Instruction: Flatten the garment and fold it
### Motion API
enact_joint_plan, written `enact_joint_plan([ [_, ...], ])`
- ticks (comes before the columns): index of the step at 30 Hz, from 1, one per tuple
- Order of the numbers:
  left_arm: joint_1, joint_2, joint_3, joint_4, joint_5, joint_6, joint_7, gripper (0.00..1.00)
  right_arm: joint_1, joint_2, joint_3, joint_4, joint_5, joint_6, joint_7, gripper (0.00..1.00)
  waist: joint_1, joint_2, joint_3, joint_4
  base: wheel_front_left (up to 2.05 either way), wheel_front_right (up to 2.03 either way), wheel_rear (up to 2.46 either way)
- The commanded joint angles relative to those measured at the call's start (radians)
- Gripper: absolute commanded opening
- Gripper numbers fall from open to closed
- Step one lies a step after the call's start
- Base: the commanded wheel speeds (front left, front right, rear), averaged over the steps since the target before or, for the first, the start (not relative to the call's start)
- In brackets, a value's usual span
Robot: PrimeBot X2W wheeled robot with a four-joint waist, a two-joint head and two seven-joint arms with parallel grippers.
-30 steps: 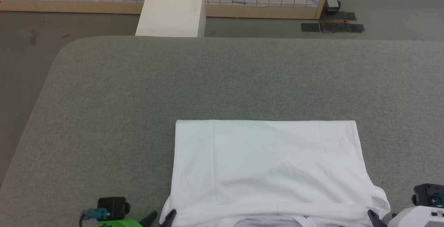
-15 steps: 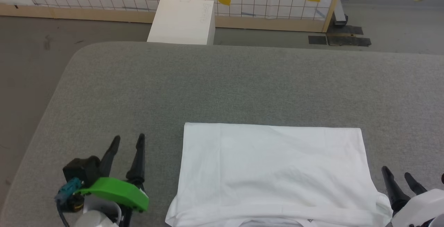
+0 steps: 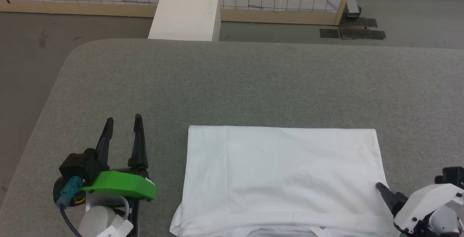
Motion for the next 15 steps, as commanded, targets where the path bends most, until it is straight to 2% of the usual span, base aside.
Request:
enact_joint_plan([
  [1,-0.007,-0.014,0.012,0.005,0.018,-0.013,-0.004,1.00,-0.023,0.001,-0.002,0.026,-0.004,-0.002,0.029,1.00,0.0001,-0.0001,0.004,0.002,0.00,0.00,0.00],
  [5,-0.006,-0.040,0.035,0.012,0.046,-0.035,-0.004,1.00,-0.048,0.001,0.008,0.089,-0.011,-0.002,0.116,1.00,0.0001,-0.0001,0.013,0.009,0.00,0.00,0.00],
  [8,-0.006,-0.055,0.051,0.019,0.061,-0.049,-0.004,1.00,-0.059,0.001,0.047,0.117,0.041,-0.002,0.191,1.00,0.0001,-0.0001,0.018,0.016,0.00,0.00,0.00],
  [9,-0.005,-0.058,0.055,0.021,0.063,-0.051,-0.004,1.00,-0.059,0.001,0.061,0.120,0.066,-0.002,0.210,0.84,0.0001,-0.0001,0.018,0.017,0.00,0.00,0.00],
  [11,-0.003,-0.063,0.061,0.023,0.067,-0.055,-0.004,1.00,-0.055,0.001,0.083,0.119,0.096,-0.002,0.237,0.39,0.0001,-0.0001,0.018,0.018,0.00,0.00,0.00],
  [12,-0.002,-0.064,0.063,0.023,0.069,-0.057,-0.004,1.00,-0.052,0.001,0.087,0.116,0.101,-0.002,0.243,0.25,0.0001,-0.0001,0.018,0.018,0.00,0.00,0.00],
  [13,0.000,-0.066,0.065,0.024,0.071,-0.058,-0.004,1.00,-0.050,0.001,0.090,0.110,0.099,-0.002,0.245,0.02,0.0001,-0.0001,0.018,0.018,0.00,0.00,0.00],
  [15,0.002,-0.069,0.068,0.026,0.074,-0.061,-0.004,1.00,-0.049,0.001,0.076,0.097,0.080,-0.002,0.228,0.00,0.0001,-0.0001,0.019,0.018,0.00,0.00,0.00],
])
